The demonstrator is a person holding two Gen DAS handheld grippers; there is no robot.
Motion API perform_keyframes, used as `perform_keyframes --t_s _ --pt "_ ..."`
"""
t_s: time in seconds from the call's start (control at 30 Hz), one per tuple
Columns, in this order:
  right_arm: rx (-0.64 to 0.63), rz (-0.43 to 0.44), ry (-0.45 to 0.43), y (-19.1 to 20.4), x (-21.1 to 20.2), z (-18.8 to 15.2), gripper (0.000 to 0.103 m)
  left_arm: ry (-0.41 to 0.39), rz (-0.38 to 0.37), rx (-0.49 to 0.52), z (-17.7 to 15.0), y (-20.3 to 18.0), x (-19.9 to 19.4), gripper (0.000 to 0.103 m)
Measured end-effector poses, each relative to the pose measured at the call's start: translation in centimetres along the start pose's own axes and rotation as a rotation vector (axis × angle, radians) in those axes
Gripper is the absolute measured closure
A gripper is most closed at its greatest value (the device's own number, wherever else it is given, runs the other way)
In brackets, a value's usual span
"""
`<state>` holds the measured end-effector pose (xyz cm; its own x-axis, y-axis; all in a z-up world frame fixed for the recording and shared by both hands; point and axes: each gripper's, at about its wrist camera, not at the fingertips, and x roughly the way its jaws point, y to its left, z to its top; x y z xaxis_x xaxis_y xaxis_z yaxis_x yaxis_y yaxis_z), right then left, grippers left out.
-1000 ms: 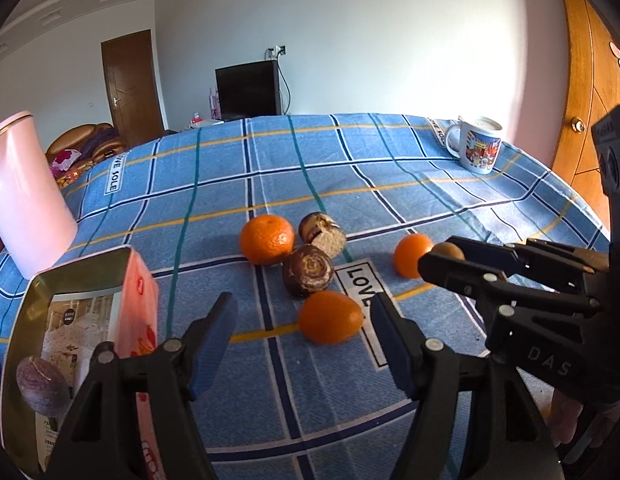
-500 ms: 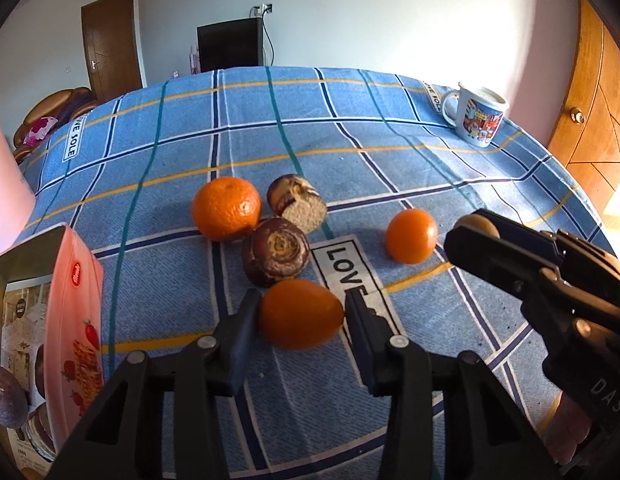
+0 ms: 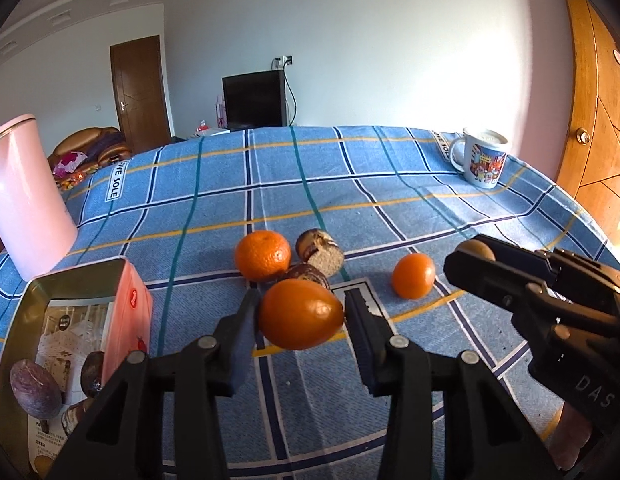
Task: Organize fruits
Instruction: 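Grasp a kiwi with the right tool while the left tool grasps a tangerine, then carry the kiwi and tangerine into the tin box and open both tools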
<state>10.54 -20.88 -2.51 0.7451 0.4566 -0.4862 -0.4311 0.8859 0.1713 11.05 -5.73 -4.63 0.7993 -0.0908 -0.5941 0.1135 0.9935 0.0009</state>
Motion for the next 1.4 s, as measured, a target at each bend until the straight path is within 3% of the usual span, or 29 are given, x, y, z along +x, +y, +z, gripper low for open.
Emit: perform_keyframes --t_s 0.3,1.4 --pt "-0.019 0.013 -0.051 0.3 -1.0 -0.1 0.074 -0.070 0.033 0.009 -0.1 -0.1 -1.2 0.058" --pt "-0.105 -0.018 -0.183 1.9 -3.6 -0.4 0.074 -0.209 0.087 0.007 -1.0 -0.1 -4.4 0.058"
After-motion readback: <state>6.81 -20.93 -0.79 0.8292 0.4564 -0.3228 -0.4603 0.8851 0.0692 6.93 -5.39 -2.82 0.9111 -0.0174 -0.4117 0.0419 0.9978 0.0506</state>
